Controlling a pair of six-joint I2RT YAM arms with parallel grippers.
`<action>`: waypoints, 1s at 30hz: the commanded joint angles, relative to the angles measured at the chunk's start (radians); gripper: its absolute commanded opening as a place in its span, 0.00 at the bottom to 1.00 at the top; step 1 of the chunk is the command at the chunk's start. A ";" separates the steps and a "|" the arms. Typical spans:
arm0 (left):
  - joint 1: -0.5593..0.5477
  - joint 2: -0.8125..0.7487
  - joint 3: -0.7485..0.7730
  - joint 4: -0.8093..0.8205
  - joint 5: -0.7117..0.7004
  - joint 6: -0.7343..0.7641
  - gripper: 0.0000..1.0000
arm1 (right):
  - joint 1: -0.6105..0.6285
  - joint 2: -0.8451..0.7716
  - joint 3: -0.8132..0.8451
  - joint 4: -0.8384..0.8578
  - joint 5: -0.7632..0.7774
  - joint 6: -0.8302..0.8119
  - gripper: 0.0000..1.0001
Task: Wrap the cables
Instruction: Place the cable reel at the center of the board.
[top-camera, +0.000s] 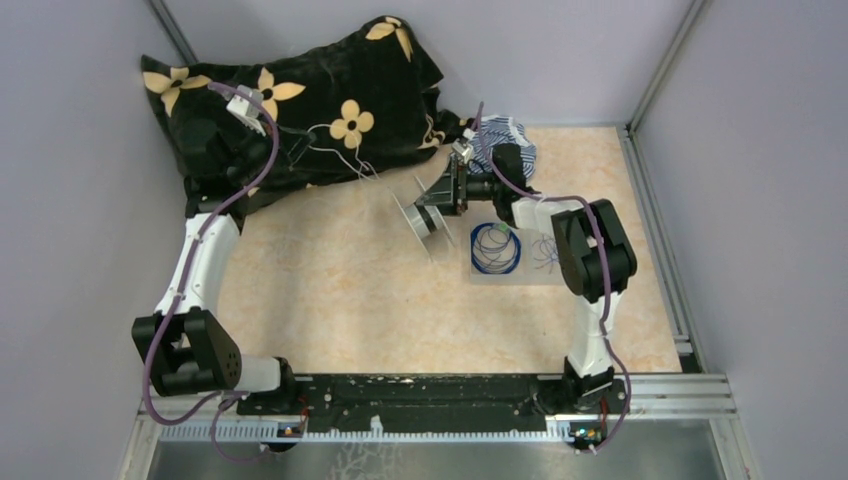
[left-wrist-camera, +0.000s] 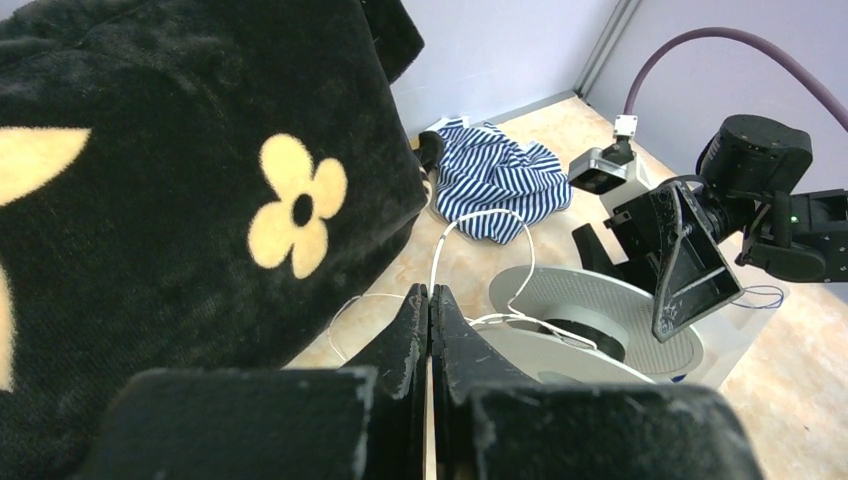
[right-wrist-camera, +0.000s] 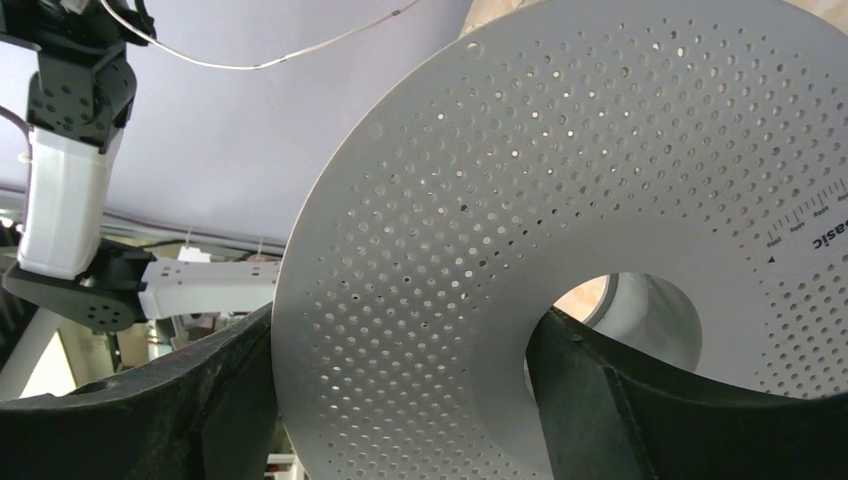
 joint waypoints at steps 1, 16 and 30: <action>-0.009 -0.027 -0.001 0.033 0.012 -0.013 0.00 | -0.032 0.022 0.028 0.056 -0.037 0.009 0.84; -0.027 -0.032 0.010 0.028 0.016 -0.010 0.00 | -0.068 0.008 0.085 -0.146 -0.043 -0.126 0.95; -0.043 -0.038 0.006 0.022 0.022 0.006 0.00 | -0.083 -0.013 0.186 -0.494 0.013 -0.405 0.99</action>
